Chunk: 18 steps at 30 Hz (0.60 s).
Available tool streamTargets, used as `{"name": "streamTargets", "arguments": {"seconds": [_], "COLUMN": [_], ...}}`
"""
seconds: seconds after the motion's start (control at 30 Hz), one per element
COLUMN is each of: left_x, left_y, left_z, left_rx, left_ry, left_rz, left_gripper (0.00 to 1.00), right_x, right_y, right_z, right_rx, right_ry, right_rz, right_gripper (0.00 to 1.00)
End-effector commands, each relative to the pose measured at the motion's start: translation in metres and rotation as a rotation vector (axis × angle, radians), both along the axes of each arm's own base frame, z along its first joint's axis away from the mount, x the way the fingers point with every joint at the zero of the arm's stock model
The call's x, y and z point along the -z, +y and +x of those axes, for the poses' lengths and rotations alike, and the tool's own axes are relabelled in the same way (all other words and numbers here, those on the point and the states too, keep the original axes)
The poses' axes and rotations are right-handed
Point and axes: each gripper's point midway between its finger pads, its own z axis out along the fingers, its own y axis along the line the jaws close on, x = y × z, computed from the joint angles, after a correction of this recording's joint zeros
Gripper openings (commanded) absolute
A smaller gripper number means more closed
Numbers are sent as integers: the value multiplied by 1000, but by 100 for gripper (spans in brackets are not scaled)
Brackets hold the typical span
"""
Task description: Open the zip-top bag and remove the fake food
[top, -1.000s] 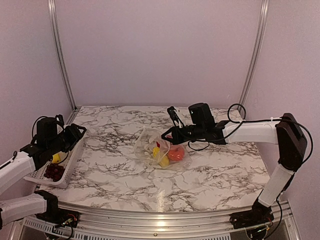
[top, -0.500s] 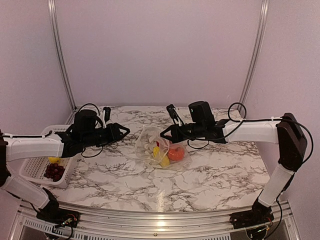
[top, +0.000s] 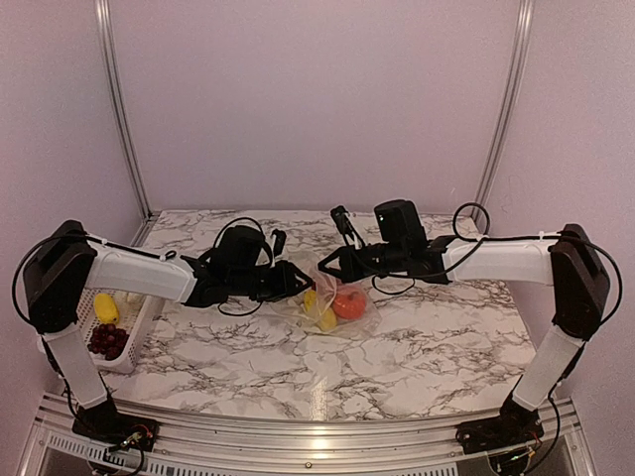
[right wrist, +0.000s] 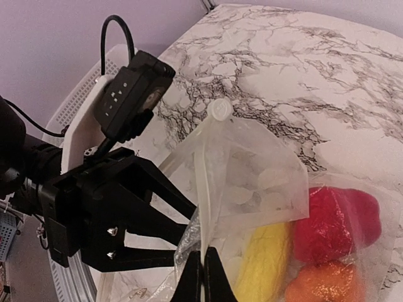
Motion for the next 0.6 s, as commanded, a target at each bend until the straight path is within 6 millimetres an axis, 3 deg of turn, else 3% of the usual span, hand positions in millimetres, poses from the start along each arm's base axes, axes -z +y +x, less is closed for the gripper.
{"name": "streamTargets", "arguments": {"seconds": [0.0,0.13,0.37,0.57], "left_x": [26,52,90,110], "left_y": [-14,-16,-20,-27], "left_z": [5,12,17,17], "left_rx": [-5,-31,-27,-1], "left_ry": [72,123,167,169], "left_rz": [25,77,187,255], "left_gripper": [28,30,51,62], "right_x": [-31,-27,-16,-8], "right_y": [-1,-4,-11,-14], "right_z": [7,8,8,8], "right_rx": [21,36,56,66], "right_ry": [-64,-63,-53,-43], "right_rz": [33,18,-7,-20], "right_gripper": [0,0,0,0]}}
